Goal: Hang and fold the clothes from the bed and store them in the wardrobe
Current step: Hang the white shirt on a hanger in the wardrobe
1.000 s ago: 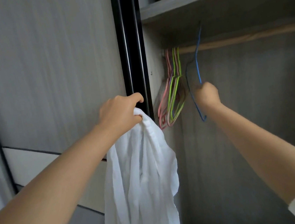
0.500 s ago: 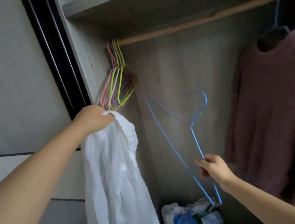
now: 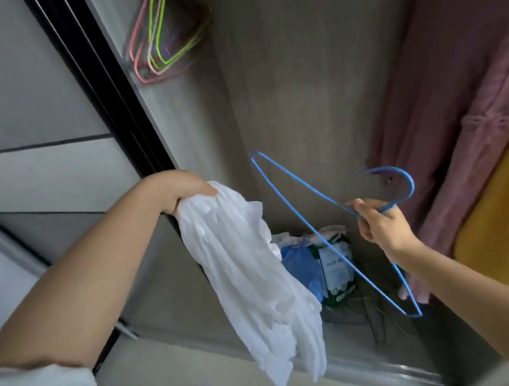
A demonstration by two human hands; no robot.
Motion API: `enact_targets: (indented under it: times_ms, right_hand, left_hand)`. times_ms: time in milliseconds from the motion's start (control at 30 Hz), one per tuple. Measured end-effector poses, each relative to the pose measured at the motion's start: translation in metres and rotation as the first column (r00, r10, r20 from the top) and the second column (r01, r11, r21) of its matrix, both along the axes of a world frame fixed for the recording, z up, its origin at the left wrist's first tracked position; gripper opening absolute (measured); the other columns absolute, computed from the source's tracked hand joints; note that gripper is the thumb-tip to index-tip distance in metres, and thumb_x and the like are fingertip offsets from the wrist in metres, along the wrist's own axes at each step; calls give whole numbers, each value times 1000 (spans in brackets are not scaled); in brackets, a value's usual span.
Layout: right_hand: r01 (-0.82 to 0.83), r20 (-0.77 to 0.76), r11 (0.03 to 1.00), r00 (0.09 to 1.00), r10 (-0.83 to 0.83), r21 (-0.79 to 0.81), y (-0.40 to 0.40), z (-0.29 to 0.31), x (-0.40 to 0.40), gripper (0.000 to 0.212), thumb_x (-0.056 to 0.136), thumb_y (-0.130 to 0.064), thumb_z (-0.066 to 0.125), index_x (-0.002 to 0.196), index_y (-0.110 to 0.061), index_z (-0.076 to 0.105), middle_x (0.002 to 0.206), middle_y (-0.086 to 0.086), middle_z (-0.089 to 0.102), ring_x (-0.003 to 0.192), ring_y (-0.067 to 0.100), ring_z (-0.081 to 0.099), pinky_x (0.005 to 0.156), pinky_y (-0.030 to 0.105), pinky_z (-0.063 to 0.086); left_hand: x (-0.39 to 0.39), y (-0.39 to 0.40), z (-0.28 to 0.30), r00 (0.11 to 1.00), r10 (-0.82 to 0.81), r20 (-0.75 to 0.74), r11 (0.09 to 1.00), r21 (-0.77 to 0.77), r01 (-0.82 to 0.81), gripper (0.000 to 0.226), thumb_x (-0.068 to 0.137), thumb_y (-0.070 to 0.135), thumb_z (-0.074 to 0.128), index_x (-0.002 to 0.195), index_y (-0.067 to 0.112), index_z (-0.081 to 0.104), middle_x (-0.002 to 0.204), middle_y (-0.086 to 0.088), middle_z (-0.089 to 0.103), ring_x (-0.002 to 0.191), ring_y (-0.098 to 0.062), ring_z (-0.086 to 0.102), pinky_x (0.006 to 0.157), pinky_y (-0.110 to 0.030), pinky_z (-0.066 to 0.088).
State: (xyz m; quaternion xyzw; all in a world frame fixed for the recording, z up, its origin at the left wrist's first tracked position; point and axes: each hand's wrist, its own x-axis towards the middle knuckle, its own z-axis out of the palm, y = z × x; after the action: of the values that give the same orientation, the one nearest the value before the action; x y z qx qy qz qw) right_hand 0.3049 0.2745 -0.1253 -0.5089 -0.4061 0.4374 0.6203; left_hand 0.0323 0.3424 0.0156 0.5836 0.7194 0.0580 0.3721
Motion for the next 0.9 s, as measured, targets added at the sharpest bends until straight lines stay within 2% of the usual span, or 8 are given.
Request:
enact_targets:
  times_ms: [100,200,333,433,567,667,800,900]
  right_hand:
    - [-129,-137,991,982,132,32,-16,27,21,54,96,-5,33,54,-10,66,30,-10,22,26,-2,17,36,6,12]
    - [-323,-76,946,944,322,-8,-27,43,35,51,92,-9,36,53,-8,68,33,-12,21,29,0,16,38,9,10]
    - [-401,196,907,886,419,-127,-32,49,37,34,95,-3,35,68,-2,56,33,-11,23,29,2,18,35,12,12]
    - [-389,391,902,813,431,-185,-31,57,29,33,94,-1,41,65,-5,57,31,-8,26,28,4,20,33,14,16]
    - [-305,581,923,717,385,-235,-26,64,15,34,93,-8,45,61,-12,57,27,-4,27,26,7,25,34,13,20]
    - [-271,680,934,641,357,-235,-23,66,-6,36,94,-18,46,61,-12,57,27,-5,34,30,5,37,39,14,30]
    - [-245,526,940,782,335,-236,-16,52,-30,34,95,-12,39,62,-6,43,25,-5,30,25,7,29,33,11,21]
    - [-218,180,966,954,241,-138,-10,51,-33,33,90,1,35,60,-13,30,33,-7,23,27,3,17,30,13,16]
  left_hand:
    - [1,-8,-19,996,12,86,999,-32,-10,20,93,10,53,106,-3,58,98,-19,63,94,-33,61,93,-53,45]
    - [8,-13,-33,994,-20,111,999,45,15,12,94,10,51,97,2,59,76,-10,63,63,-19,64,65,-33,54]
    - [24,-15,-42,949,-203,-242,954,169,247,33,97,24,46,116,-1,55,112,-15,58,98,-26,55,73,-26,44]
    - [47,-23,-40,832,-290,-474,889,189,417,38,100,27,37,118,-2,52,116,-16,54,104,-27,49,72,-26,37]
    - [70,-27,-42,737,-343,-583,813,209,544,40,100,31,34,119,0,52,128,-15,51,118,-29,46,87,-29,36]
    - [86,-32,-42,784,-347,-514,810,257,527,37,100,28,35,119,2,53,127,-14,53,117,-29,47,86,-27,36]
    - [102,-42,-45,901,-362,-242,805,406,432,26,96,23,47,75,9,54,84,-13,55,85,-24,49,59,-22,35]
    - [101,-53,-47,875,-396,-278,714,506,484,17,90,22,53,82,9,61,84,-12,61,84,-25,54,62,-27,36]
